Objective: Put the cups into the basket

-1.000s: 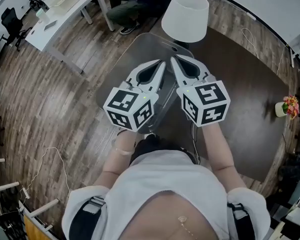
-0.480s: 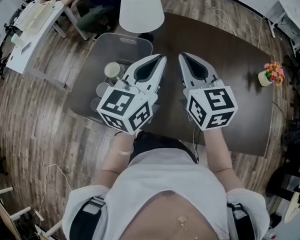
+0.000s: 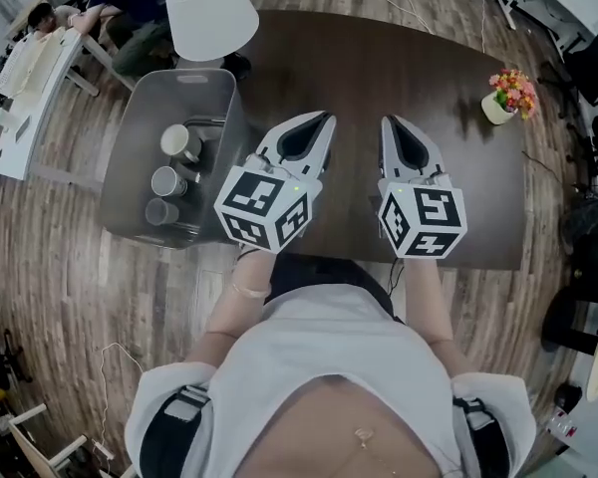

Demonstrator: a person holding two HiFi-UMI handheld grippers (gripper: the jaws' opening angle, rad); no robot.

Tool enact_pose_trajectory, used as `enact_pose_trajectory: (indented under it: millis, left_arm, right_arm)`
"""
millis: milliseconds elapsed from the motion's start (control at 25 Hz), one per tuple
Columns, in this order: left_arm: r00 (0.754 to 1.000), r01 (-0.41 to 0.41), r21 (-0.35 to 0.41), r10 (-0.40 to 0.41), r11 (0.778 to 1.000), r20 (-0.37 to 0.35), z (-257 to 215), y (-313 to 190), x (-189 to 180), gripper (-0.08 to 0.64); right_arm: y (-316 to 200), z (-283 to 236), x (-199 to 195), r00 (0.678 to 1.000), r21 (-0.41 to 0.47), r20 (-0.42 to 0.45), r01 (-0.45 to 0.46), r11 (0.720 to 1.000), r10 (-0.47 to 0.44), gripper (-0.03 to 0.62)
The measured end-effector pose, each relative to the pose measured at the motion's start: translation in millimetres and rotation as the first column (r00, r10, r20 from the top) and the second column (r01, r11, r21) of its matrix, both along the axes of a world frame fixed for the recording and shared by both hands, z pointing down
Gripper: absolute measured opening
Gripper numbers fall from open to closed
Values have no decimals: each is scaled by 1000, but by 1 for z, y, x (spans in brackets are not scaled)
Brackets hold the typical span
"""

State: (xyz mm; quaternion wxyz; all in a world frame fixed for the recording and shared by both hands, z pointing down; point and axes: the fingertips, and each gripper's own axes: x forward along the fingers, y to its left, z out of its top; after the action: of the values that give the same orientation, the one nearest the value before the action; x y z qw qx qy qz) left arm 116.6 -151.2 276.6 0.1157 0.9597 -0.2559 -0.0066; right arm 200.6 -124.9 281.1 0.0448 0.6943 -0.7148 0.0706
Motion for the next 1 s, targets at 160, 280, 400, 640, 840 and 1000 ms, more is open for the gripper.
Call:
enact_pose_trajectory:
  millis: [160, 280, 400, 640, 840, 1000]
  left_arm:
    - [999, 11, -11, -11, 1000, 44, 42, 9, 21, 9]
    - [997, 24, -37, -21, 999, 68, 72, 15, 27, 9]
    - [996, 42, -67, -36, 997, 76, 92, 20, 26, 9]
    - [995, 62, -91, -54, 994, 81, 106, 24, 26, 9]
    - [995, 53, -105, -43, 993, 94, 112, 32, 41, 9]
    - [995, 52, -109, -42, 993, 88, 112, 37, 48, 9]
  right_arm:
    - [17, 47, 12, 999, -62, -27, -40, 997, 39, 11]
    - [23, 85, 9, 999, -109, 0, -41, 993, 41, 11]
    - [27, 110, 4, 998, -141, 51, -24, 990, 31, 11]
    - [31, 117, 3, 996, -144, 88, 5, 990, 8, 11]
    - [39, 120, 13, 989, -144, 149, 21, 989, 1, 11]
    - [40, 122, 20, 990, -140, 144, 19, 990, 2, 11]
